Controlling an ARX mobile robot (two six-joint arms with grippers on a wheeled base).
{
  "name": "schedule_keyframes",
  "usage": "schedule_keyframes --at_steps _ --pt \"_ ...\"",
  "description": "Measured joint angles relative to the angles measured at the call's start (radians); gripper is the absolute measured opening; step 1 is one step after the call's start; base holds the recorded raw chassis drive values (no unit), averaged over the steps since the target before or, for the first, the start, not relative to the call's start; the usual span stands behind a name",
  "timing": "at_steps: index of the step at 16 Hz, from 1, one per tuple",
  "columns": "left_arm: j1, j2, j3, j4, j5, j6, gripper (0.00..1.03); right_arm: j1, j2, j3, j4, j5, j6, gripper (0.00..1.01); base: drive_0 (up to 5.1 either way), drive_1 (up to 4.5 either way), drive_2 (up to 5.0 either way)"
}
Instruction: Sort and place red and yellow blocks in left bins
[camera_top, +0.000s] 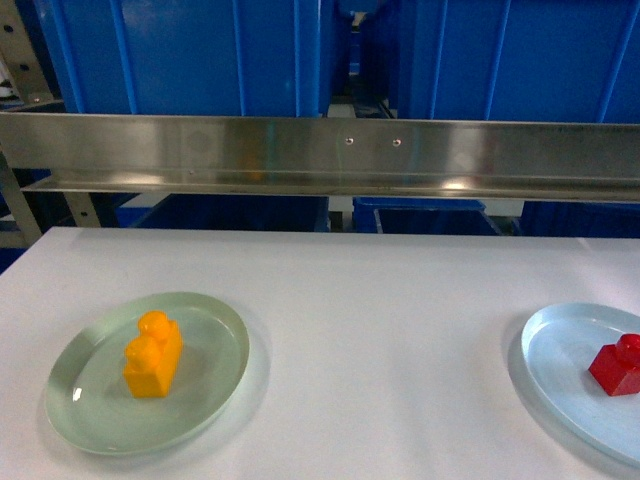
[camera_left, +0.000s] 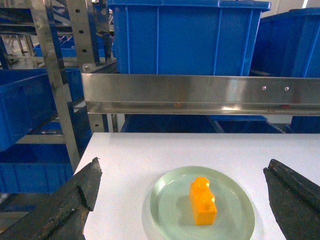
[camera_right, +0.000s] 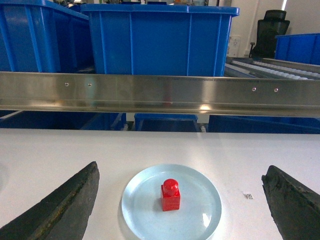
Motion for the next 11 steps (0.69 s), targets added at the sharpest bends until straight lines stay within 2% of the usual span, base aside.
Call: schedule_keyframes --at_steps 11 --pt "0.000 0.000 0.000 0.000 0.000 0.000 0.98 0.000 0.000 0.000 0.000 0.000 0.000 0.98 0.0 0.00 0.0"
